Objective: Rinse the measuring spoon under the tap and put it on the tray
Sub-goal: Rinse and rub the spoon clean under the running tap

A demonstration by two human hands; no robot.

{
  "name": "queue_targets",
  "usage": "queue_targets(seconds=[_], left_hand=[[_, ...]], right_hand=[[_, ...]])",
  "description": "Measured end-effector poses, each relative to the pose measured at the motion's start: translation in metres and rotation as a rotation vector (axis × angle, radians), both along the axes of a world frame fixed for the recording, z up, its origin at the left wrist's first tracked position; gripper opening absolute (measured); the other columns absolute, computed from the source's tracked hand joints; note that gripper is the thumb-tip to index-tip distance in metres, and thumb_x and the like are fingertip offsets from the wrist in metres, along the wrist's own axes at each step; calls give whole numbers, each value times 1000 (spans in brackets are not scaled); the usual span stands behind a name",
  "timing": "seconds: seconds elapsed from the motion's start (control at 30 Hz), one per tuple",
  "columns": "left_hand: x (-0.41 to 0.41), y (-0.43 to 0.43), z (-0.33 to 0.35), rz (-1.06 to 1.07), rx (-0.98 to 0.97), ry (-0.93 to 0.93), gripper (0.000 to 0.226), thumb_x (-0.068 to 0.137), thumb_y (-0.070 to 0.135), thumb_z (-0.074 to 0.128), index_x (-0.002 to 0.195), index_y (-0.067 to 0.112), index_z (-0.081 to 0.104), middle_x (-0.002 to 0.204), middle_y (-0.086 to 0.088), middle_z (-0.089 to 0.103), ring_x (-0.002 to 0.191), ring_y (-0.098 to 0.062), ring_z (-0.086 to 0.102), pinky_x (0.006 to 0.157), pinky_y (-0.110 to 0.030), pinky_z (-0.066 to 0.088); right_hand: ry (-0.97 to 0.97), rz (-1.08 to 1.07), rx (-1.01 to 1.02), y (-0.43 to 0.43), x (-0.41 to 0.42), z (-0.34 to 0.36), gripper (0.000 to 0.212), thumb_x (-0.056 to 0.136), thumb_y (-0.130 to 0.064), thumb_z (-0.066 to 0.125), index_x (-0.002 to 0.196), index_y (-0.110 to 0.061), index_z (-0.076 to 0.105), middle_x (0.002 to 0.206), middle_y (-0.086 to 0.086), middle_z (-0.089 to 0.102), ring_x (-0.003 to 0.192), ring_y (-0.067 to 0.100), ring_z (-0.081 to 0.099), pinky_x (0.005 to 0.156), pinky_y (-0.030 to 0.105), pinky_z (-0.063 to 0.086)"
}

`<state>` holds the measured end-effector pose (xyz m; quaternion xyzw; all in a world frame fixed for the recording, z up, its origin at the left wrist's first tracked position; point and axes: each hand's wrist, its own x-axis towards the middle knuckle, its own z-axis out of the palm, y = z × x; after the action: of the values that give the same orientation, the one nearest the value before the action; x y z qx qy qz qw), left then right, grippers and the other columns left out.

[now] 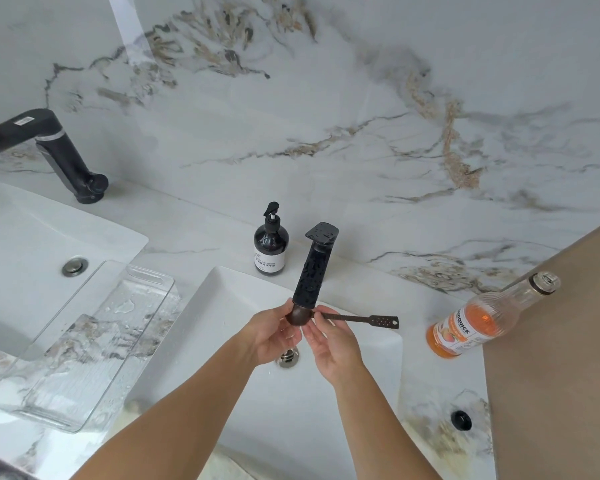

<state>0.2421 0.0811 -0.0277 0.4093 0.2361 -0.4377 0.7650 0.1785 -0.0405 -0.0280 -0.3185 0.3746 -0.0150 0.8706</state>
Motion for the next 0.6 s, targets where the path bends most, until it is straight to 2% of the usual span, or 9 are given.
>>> queue_targets(seconds=[0.13, 0.2, 0.3, 0.37, 0.5, 0.6], left_hand=[[-5, -10, 0, 7, -17, -52, 24, 95, 22, 61, 100, 1, 71, 95, -13, 66, 72, -18, 57, 66, -24, 52], [-7, -9, -1, 6, -8, -95, 22, 96, 19, 59, 98, 1, 71, 95, -13, 66, 69, -16, 60, 61, -22, 53], [-7, -15, -5, 86, 89, -39, 42, 102, 36, 43, 96, 1, 65, 86, -13, 67, 61, -18, 59, 50, -24, 49], [-5, -19, -5, 107, 162, -32, 48, 102, 43, 38, 93, 3, 63, 79, -11, 66, 58, -19, 55, 50, -26, 44], [-9, -13, -1, -136, 137, -213, 31, 98, 30, 53, 100, 3, 70, 76, -5, 55, 56, -13, 56, 62, -26, 53], [-14, -9, -1, -215, 149, -280, 45, 102, 33, 46, 107, -7, 67, 78, -13, 53, 61, -20, 57, 61, -27, 56]], right_hand=[[-5, -45, -46, -1, -3, 2, 14, 89, 8, 61, 92, -4, 67, 96, 18, 73, 86, 29, 71, 79, 34, 57], [9, -38, -79, 1, -5, 4, 13, 88, 9, 62, 92, -2, 68, 94, 17, 73, 84, 28, 71, 79, 32, 58], [2, 16, -133, 7, -6, 4, 11, 87, 8, 64, 89, -1, 69, 88, 14, 74, 78, 22, 72, 74, 26, 60], [-12, 19, -149, 11, -6, 2, 13, 88, 7, 63, 87, -3, 69, 88, 13, 74, 77, 20, 72, 72, 25, 59], [44, -10, -159, 8, -6, 2, 12, 87, 2, 67, 90, -10, 70, 92, 10, 73, 72, 18, 63, 69, 27, 51], [73, -10, -106, 14, -6, 1, 11, 84, -2, 72, 94, -7, 70, 99, 15, 71, 77, 23, 63, 66, 28, 48]])
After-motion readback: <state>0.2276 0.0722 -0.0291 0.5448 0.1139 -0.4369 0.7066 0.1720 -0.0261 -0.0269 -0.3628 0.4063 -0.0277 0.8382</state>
